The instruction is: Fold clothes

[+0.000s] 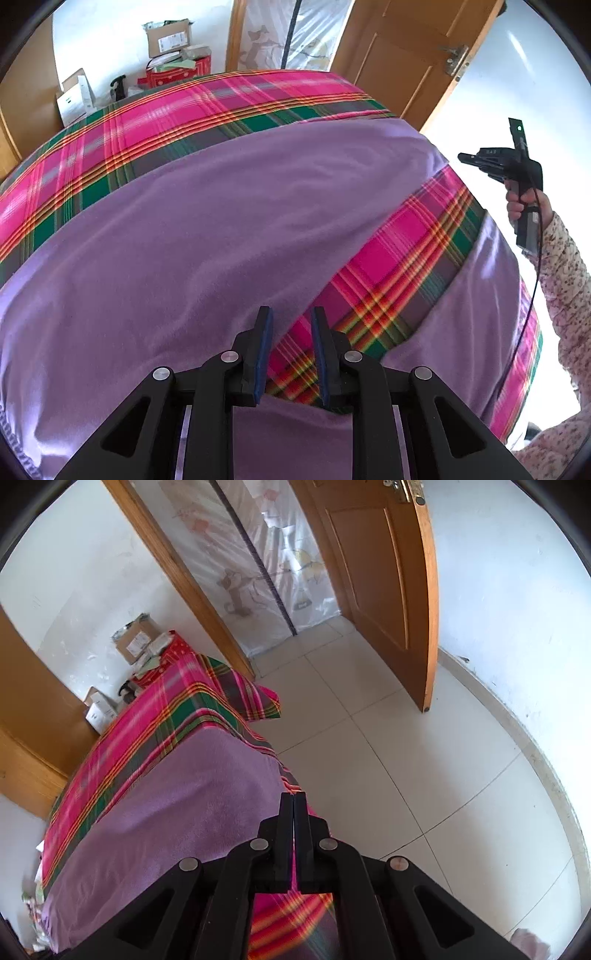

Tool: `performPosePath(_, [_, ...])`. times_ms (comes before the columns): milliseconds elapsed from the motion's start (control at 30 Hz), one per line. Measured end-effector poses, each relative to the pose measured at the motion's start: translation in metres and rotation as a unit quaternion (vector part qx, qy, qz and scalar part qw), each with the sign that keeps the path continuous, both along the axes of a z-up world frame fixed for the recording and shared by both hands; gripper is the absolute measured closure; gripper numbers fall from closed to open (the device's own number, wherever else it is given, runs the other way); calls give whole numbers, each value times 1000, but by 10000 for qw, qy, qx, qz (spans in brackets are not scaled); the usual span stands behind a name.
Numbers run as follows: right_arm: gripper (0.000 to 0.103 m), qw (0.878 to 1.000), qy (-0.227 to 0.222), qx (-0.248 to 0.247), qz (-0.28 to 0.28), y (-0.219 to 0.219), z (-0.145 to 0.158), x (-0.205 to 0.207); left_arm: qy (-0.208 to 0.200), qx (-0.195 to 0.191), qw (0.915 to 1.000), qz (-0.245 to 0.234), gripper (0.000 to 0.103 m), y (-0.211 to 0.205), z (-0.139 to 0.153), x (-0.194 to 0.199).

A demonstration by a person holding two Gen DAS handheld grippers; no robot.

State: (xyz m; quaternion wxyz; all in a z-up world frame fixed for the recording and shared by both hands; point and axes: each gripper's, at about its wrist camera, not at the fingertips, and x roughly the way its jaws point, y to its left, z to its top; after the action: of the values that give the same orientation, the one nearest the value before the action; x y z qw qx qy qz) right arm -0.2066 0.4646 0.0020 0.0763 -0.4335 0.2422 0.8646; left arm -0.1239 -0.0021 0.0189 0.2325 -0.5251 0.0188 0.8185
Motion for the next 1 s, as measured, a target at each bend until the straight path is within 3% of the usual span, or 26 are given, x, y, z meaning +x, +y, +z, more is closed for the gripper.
performPosePath(133, [95, 9995, 22, 99, 286, 12, 10, 29, 7, 32, 9999, -119, 81, 4, 1, 11])
performPosePath(233, [75, 9992, 41, 58, 405, 20, 11, 58, -19, 38, 9997, -232, 77, 9, -1, 17])
performPosePath(333, [71, 9981, -22, -246, 573, 23, 1, 81, -72, 98, 9993, -348, 65, 14, -2, 23])
performPosePath(500, [67, 9941, 19, -749, 782, 17, -18, 103, -153, 127, 9983, -544, 63, 25, -6, 34])
performPosePath(733, [67, 9906, -17, -860, 1066, -10, -25, 105, -213, 112, 9965, -797, 55, 40, -13, 50])
performPosePath(833, [80, 9930, 28, -625, 999, -19, -21, 107, -178, 90, 9970, -749, 55, 42, -16, 49])
performPosePath(900, [97, 9951, 77, -363, 915, -22, -16, 110, -244, 182, 9974, -647, 55, 40, -18, 47])
performPosePath(1000, [98, 9964, 165, -106, 829, -25, -6, 112, -246, 238, 9978, -566, 55, 40, -18, 45])
